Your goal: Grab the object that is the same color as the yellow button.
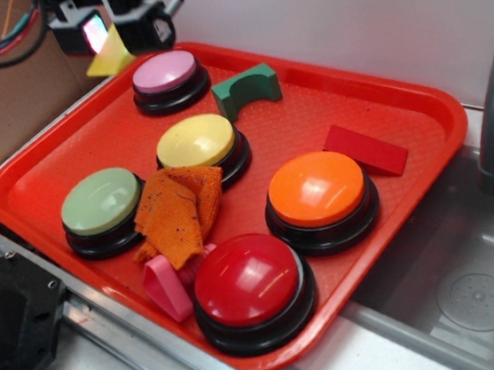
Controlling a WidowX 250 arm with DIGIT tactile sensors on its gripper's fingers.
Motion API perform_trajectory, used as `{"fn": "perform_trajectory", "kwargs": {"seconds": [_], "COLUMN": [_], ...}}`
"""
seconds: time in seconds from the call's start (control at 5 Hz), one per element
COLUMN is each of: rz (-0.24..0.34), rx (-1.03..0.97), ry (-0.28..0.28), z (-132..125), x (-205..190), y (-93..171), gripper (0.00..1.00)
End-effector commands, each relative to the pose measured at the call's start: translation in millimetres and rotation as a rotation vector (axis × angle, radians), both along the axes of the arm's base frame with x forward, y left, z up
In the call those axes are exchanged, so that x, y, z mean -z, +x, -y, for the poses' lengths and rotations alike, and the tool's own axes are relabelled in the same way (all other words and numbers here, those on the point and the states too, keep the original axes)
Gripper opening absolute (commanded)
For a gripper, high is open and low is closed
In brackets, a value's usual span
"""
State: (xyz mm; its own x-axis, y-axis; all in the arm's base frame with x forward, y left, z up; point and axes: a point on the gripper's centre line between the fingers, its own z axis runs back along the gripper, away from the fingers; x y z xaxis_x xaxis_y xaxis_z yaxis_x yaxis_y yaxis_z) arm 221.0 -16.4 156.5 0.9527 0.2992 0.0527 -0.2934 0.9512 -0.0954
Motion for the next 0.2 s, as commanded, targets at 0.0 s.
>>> {"fn": "perform_trajectory", "kwargs": {"seconds": [0.0], "rz": [0.099], "rx": [0.08], "ry": [0.039], "z": [12.9], "x": [-32.0], "y": [-19.5], "gripper": [0.0]}}
